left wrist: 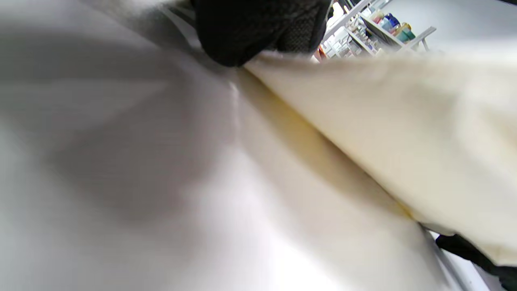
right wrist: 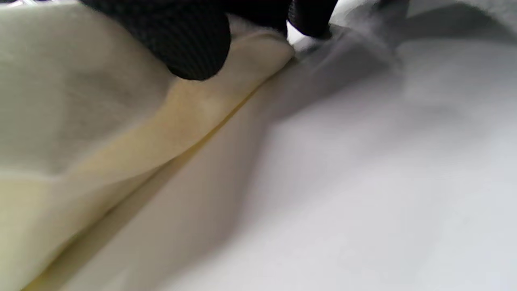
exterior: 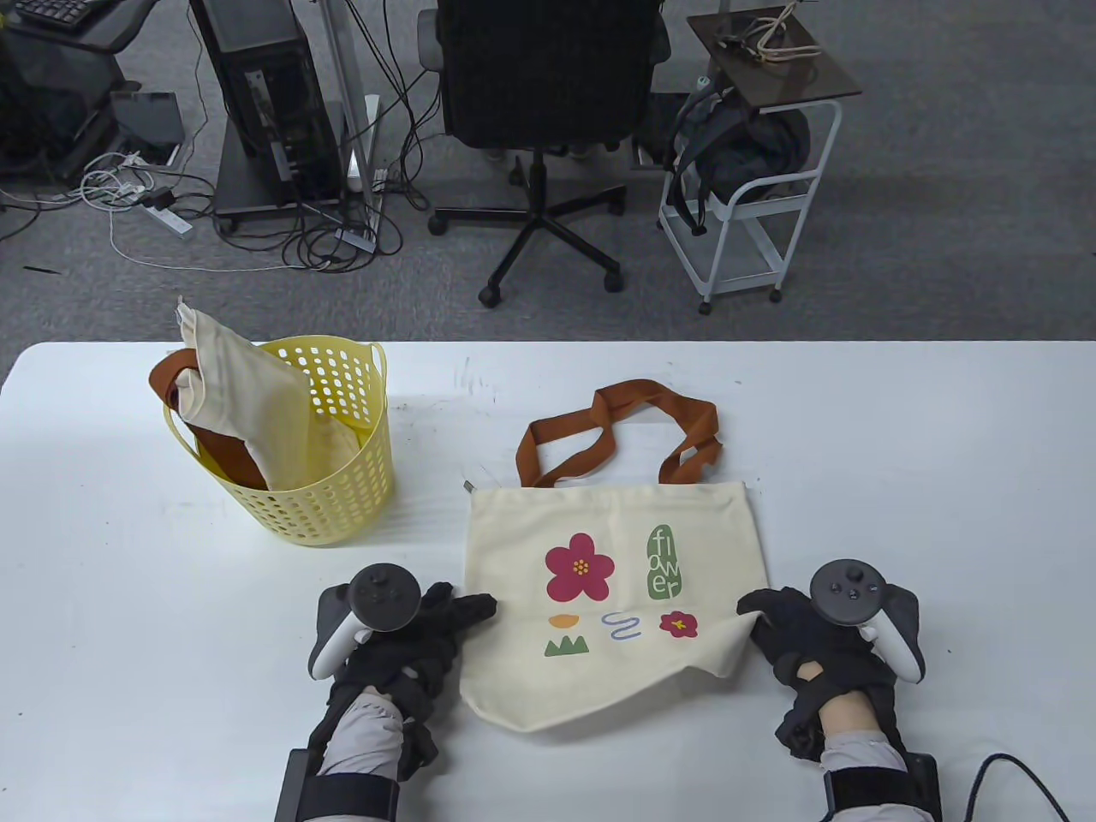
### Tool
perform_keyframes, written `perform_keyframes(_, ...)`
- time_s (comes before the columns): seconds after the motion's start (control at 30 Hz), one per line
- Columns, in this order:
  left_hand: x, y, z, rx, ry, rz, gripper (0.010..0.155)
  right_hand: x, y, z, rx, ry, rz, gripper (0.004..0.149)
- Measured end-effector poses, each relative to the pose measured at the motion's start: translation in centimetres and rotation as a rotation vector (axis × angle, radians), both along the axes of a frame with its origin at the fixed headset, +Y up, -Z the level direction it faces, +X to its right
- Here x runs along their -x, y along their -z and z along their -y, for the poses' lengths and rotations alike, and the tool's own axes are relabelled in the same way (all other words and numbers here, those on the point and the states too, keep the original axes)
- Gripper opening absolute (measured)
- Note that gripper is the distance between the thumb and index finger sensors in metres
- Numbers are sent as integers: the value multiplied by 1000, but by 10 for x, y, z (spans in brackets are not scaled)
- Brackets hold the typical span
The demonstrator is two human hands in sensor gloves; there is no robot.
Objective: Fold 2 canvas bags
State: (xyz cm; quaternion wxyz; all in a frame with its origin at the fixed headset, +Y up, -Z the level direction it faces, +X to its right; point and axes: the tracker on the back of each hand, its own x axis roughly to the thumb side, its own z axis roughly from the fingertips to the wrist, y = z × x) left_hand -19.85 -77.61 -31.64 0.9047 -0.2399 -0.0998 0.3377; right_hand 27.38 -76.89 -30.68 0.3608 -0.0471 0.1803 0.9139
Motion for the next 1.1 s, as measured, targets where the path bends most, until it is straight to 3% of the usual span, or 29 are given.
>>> perform_keyframes(0.17,1,0,1,8,-25,1,66,-4,1,2,-7,95,48,48)
perform_keyframes(0.27,1,-1,0,-38,-51,-86,54,-4,1,3,1,116,56,49)
perform_keyframes(0.4,-1,-5,-2,-112,-1,-216,53,-1,2,5,15,102,48,50)
perform_keyframes(0.43,-3,-5,-3,-124,19,-230,52,0,3,5,18,99,35,52)
perform_keyframes(0.5,-6,-7,-4,-150,64,-247,52,2,2,5,36,67,5,74)
perform_keyframes(0.53,-8,-9,-5,-166,82,-262,52,5,2,4,31,33,5,73)
perform_keyframes(0.6,-13,-11,-7,-206,129,-297,51,7,3,1,-4,-63,73,47)
perform_keyframes(0.63,-16,-11,-9,-223,157,-304,51,8,3,1,-17,-70,88,45)
perform_keyframes(0.77,-31,-16,-17,-332,336,-312,52,14,3,-3,-45,-140,124,45)
perform_keyframes(0.97,-49,-16,-20,-346,449,-256,62,26,4,-6,-58,-301,153,44)
perform_keyframes(1.1,-59,-15,-20,-345,537,-180,78,36,5,-6,-73,-429,153,48)
